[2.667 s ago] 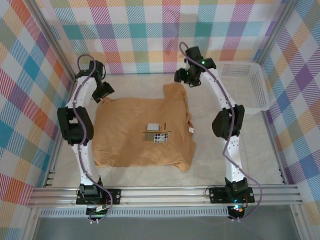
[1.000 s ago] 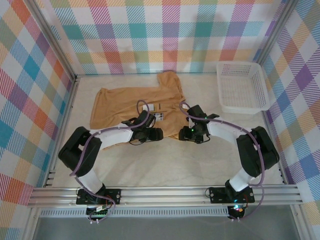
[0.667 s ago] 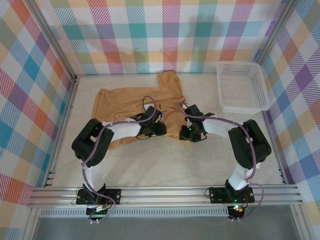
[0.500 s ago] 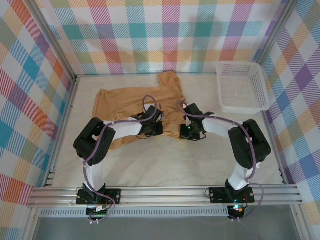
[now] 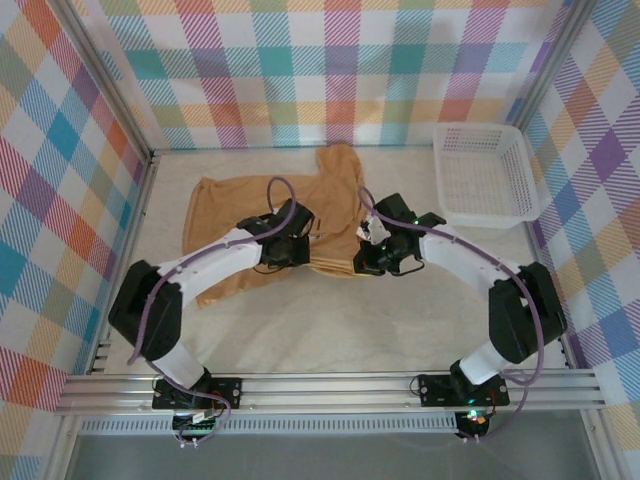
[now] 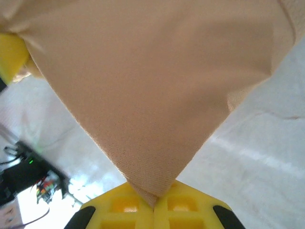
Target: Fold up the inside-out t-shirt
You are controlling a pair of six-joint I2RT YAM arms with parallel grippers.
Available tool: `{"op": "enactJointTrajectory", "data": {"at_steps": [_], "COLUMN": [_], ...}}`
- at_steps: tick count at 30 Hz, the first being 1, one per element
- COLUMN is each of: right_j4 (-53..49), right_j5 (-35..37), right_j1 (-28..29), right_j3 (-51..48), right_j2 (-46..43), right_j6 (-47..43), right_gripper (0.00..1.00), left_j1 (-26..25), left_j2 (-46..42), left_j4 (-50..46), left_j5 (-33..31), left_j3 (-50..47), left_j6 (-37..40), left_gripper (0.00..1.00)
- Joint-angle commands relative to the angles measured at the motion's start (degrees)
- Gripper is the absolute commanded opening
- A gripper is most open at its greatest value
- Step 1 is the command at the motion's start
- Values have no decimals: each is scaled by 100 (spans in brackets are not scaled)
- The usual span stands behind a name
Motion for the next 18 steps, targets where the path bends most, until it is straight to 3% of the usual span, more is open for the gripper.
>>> {"op": "enactJointTrajectory", "data": {"at_steps": [1,5,13,16,18], "right_j4": [-1040,-609,166,194,415], "right_j5": [-224,-167,-19,-115,-283], "right_j1": [-18,-141,-585,-642,-642], "right_j3": [250,552,1503,1831,1725], "right_j2": [-101,196,2022,2572,2525], "right_j6": [-372,-323,-30,1,89], "right_gripper": [2,1,0,0,0], "left_j1": [35,263,875,911,911], "left_j2": [-118,695,2606,2568,2204], "left_j4": [-1048,-1008,-1008,-1074,-935], "left_j5": [-672,-456,108,268,377], "left_j3": [540,1237,2479,2561,2326], "left_j6": [521,827,658,563,545], "left_gripper": [0,0,0,25,34]}}
